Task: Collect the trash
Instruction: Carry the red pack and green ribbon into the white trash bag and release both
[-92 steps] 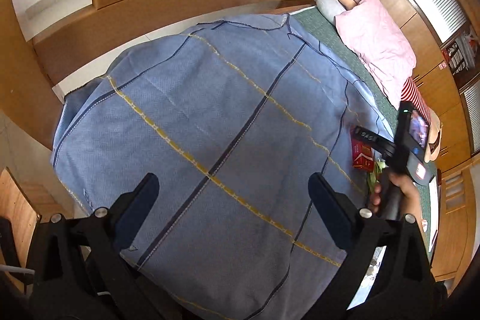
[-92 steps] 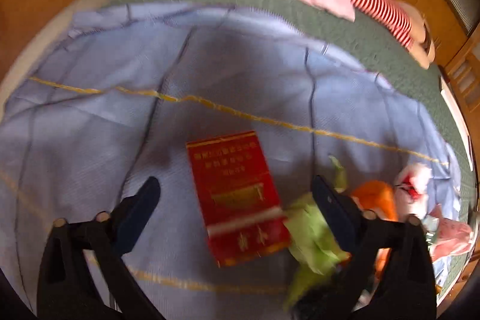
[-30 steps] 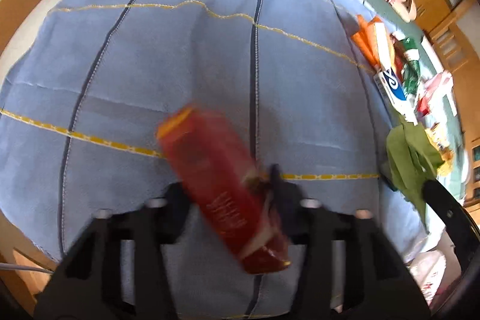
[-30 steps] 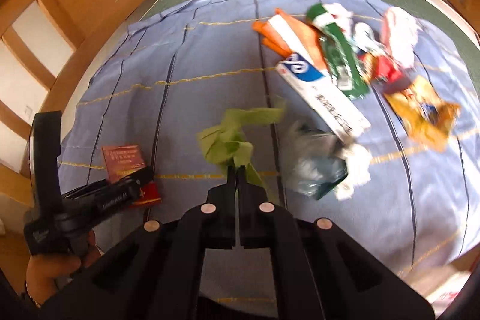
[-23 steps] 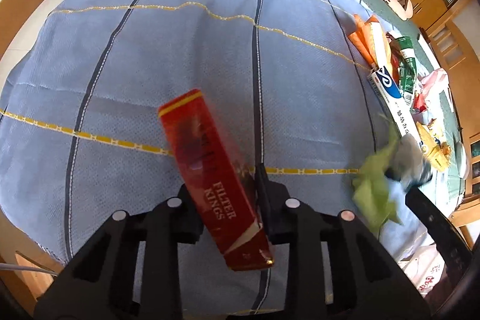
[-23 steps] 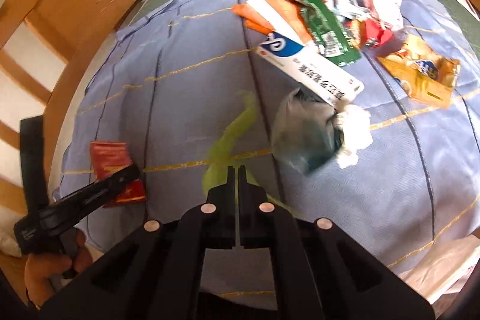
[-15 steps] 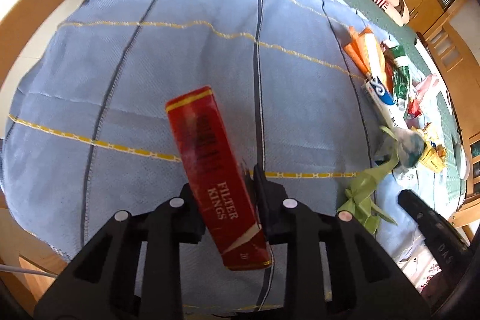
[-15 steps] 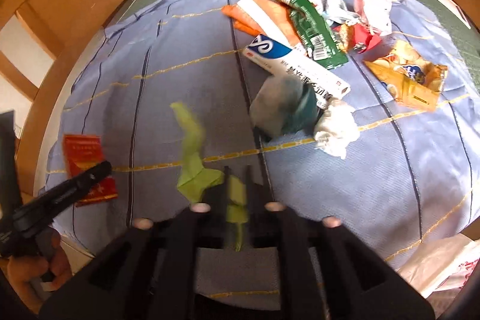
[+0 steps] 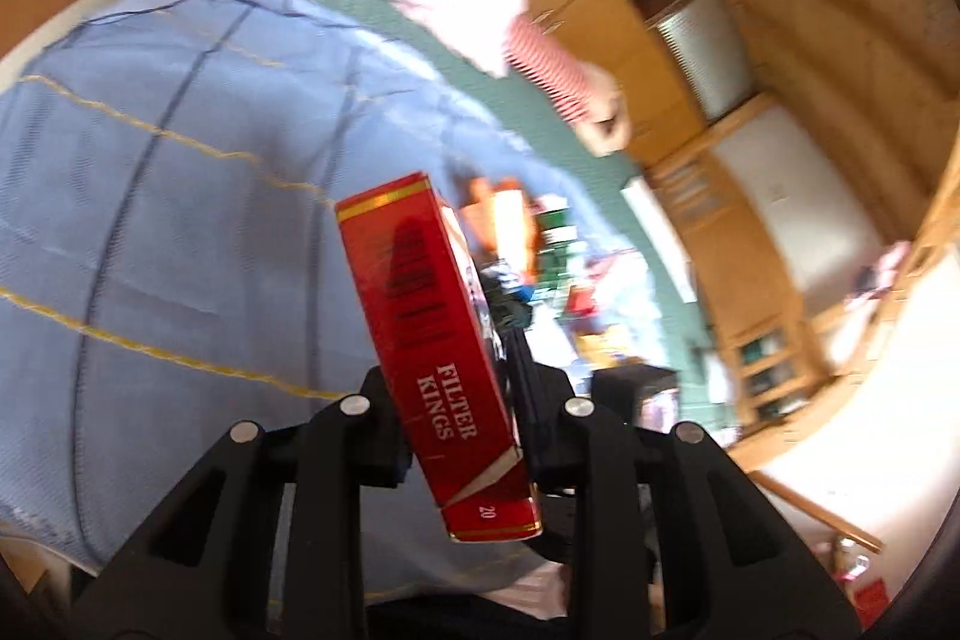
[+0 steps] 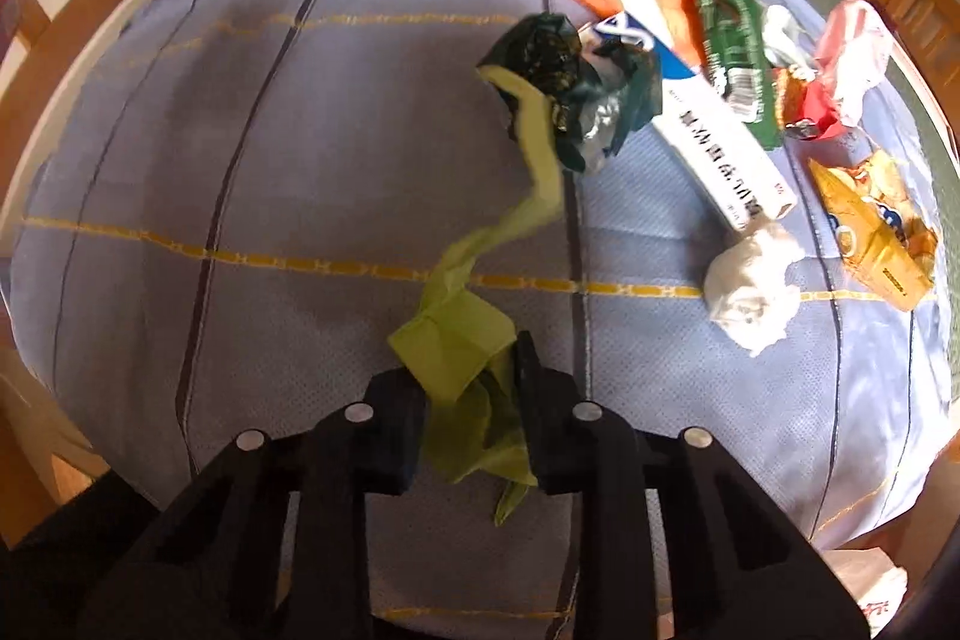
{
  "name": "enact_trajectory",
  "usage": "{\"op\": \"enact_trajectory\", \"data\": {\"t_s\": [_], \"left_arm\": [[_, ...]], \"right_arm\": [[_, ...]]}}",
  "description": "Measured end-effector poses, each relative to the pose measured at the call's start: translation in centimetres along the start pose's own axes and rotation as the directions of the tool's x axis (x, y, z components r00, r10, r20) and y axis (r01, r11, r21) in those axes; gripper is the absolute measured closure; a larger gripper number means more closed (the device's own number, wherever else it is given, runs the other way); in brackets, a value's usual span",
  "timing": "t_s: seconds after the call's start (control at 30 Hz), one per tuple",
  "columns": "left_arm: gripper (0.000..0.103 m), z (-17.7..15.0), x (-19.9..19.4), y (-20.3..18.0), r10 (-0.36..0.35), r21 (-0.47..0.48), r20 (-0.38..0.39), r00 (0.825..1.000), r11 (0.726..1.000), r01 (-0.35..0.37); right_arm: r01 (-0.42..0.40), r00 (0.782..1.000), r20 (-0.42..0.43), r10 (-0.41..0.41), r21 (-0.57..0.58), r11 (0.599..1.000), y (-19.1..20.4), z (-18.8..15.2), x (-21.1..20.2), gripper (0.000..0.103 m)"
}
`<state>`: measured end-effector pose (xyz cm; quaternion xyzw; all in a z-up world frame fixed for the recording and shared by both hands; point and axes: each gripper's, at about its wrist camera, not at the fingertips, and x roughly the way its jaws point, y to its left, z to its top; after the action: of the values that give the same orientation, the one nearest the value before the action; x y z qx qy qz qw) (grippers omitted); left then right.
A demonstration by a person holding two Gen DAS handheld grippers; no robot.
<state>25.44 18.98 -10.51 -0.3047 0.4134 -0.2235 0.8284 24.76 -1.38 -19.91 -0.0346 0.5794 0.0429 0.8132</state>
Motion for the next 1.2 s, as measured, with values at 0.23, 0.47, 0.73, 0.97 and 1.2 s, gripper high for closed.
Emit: {"op": "enact_trajectory", "data": {"t_s": [0.23,0.47,0.73,0.97,1.2], "left_arm": [[0.076,-0.2,0.2,-2.0,-0.187,0.021,-0.002,0.982,0.982,0.187],[0.076,-1.0,0.4,-4.0,-0.238,0.096,-0.019,0.971,0.966,0.238],[0.076,-4.9,1.8,-10.0,-0.269,0.284,-0.134,0.954,0.911,0.298],[0.076,-12.8,4.8,-17.3,-0.248,0.489,-0.332,0.91,0.78,0.391],[0.076,-19.0,7.1,-19.5,-0.196,0.538,-0.47,0.861,0.709,0.455]], "right_arm": [[0.033,0.978,0.205,-0.046,0.064,0.997,-1.6,-0.5,-4.5,0.075],[-0.016,0.917,0.397,-0.034,0.122,0.992,-5.6,-3.6,-12.8,0.075],[0.042,0.921,0.38,-0.082,0.113,0.993,-12.3,-11.1,-19.9,0.075],[0.045,0.998,0.028,-0.055,0.28,0.959,-19.0,-19.7,-15.4,0.074],[0.022,0.999,-0.033,-0.005,0.543,0.839,-23.8,-24.8,-14.6,0.041]]}}
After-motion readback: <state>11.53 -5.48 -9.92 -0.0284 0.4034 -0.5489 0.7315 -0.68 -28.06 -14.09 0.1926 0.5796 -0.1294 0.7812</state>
